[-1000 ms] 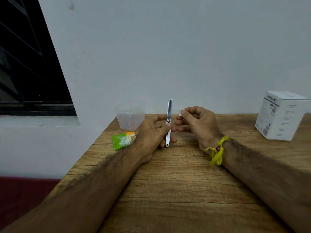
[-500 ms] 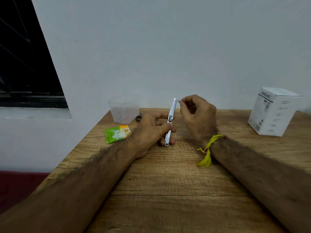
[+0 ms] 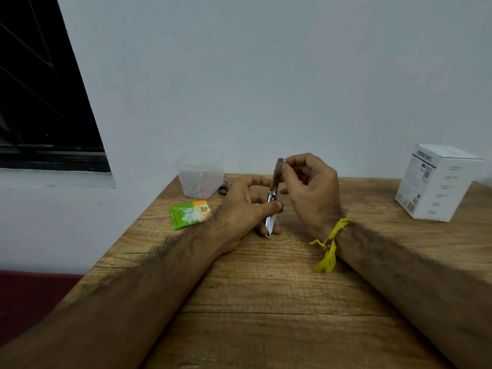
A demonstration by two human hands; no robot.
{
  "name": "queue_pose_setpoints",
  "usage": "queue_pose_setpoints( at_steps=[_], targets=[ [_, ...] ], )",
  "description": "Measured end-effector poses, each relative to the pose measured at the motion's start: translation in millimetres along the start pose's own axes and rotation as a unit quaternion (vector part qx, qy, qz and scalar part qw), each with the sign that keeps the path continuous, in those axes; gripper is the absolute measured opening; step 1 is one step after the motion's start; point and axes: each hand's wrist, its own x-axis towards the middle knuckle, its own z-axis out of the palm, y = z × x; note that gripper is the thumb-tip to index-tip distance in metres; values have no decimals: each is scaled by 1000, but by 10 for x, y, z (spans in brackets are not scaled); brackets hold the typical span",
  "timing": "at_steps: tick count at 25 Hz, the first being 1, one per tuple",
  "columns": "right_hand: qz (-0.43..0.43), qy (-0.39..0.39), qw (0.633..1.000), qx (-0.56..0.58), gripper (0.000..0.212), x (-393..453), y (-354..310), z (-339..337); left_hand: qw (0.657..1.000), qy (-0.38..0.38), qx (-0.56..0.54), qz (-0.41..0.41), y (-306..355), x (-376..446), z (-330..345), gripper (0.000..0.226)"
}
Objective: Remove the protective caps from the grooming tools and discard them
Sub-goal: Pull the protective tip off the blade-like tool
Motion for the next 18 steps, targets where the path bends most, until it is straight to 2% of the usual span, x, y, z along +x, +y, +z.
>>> queue_pose_setpoints(
  at_steps=[6, 8, 11, 16, 18],
  targets=[
    [142, 27, 977, 155, 15, 40, -132, 32, 1000, 16, 1, -8, 15, -12, 21, 55],
    [171, 25, 961, 216, 14, 62, -191, 51, 1000, 18, 4, -12, 20, -4, 19, 58],
    [189, 32, 952, 239, 15, 116, -218, 34, 1000, 14, 0, -17, 13, -5, -12, 60],
    [188, 65, 947, 252, 12, 193, -191, -49, 998, 5, 12, -55, 56, 4, -21, 31],
    [169, 57, 956, 231, 10, 176, -210, -31, 997, 18, 25, -64, 69, 1, 5, 28]
  ],
)
